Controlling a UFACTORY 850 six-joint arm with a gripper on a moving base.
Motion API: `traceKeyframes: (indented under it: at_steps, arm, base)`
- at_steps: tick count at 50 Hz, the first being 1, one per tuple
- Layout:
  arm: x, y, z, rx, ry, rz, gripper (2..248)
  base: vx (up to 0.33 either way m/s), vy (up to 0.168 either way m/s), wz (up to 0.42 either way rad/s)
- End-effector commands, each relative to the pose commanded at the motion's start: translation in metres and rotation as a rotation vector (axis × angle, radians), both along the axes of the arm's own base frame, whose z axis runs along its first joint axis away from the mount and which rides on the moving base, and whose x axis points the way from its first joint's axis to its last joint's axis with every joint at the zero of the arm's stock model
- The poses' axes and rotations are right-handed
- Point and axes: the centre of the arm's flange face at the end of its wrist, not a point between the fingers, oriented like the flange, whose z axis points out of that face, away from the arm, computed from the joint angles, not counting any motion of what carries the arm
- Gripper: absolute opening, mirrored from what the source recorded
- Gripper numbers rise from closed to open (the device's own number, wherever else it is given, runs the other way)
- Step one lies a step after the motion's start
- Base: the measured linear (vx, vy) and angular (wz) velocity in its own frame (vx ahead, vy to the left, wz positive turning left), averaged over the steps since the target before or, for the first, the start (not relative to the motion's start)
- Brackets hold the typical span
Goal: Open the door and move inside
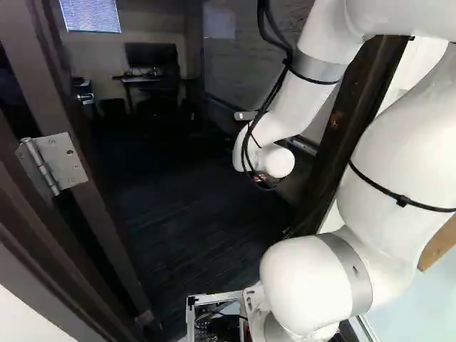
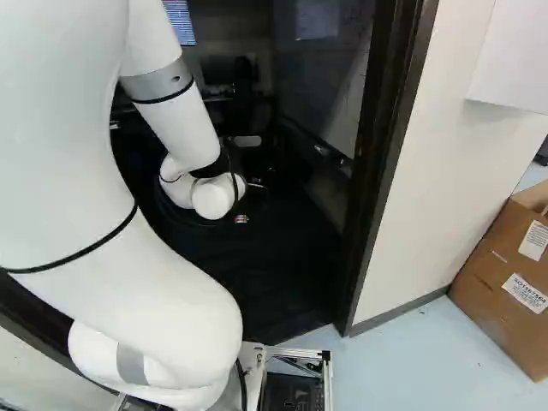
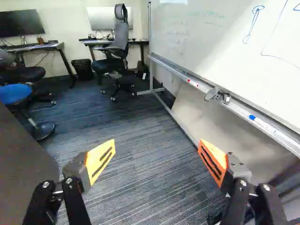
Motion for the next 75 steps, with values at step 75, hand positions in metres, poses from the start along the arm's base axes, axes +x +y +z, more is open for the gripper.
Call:
traceKeyframes:
  at_steps: [75]
  arm:
    - [0.0000, 0.0000, 0.0000, 0.000, 0.000, 0.000, 247]
  base:
    - [0.052, 0.002, 0.082]
